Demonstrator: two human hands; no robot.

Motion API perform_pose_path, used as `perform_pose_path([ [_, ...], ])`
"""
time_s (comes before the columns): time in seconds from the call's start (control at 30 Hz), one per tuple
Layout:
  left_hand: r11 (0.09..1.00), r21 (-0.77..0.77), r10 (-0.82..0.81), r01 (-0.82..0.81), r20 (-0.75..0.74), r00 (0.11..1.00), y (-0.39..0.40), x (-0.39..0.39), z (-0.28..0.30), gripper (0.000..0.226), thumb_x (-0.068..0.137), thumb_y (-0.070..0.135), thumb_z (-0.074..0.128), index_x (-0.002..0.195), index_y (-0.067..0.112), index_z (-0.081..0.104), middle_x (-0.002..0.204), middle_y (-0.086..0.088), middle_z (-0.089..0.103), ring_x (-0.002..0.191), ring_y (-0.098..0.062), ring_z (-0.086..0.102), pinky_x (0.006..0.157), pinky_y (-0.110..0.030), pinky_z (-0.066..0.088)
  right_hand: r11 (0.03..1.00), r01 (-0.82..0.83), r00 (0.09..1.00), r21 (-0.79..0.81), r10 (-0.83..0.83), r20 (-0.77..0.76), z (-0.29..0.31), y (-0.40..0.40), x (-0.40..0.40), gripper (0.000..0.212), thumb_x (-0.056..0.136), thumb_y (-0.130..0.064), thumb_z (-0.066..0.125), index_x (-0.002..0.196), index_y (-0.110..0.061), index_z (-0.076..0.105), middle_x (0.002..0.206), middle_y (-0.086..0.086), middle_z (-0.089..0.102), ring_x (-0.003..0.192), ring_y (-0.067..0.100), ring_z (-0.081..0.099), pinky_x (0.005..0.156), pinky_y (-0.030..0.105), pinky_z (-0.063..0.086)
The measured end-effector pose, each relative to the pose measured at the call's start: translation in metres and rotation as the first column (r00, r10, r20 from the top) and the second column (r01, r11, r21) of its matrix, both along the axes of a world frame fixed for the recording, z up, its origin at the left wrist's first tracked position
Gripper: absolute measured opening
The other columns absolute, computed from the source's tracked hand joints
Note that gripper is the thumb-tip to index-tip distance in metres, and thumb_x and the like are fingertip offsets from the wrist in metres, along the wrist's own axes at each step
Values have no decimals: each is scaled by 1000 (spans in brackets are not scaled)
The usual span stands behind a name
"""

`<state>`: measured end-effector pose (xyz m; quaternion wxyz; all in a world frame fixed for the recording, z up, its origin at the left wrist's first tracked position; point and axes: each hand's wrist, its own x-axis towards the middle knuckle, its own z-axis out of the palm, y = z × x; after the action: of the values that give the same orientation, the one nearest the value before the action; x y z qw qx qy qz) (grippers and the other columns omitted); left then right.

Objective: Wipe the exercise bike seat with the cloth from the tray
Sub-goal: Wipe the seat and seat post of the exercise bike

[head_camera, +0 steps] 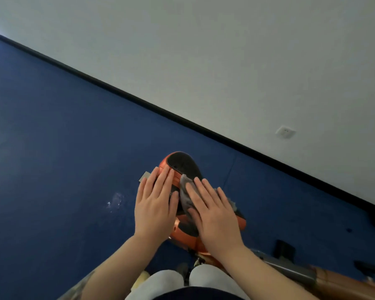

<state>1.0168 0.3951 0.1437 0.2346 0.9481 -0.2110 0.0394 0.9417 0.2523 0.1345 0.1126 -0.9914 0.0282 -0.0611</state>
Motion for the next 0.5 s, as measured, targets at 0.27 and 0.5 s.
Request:
perform_pose_path([
  [0.27,999,31,31,-32,45,999,-3,-2,-5,51,95,38,25,142,20,32,149,0,35,142,-16,17,117,-39,10,980,161,987,113,-159,-26,-2,-15,-26,51,100,-38,29,150,-29,26,156,-9,23,147,12,18,118,37,11],
  [0.5,998,52,45,-48,44,998,-2,-1,-2,53,95,41,20,142,20,33,149,1,35,142,-17,19,116,-42,16,983,81,995,163,-70,-71,-4,-31,-37,55,99,-41,29,152,-36,13,158,-16,15,147,5,8,119,31,12],
])
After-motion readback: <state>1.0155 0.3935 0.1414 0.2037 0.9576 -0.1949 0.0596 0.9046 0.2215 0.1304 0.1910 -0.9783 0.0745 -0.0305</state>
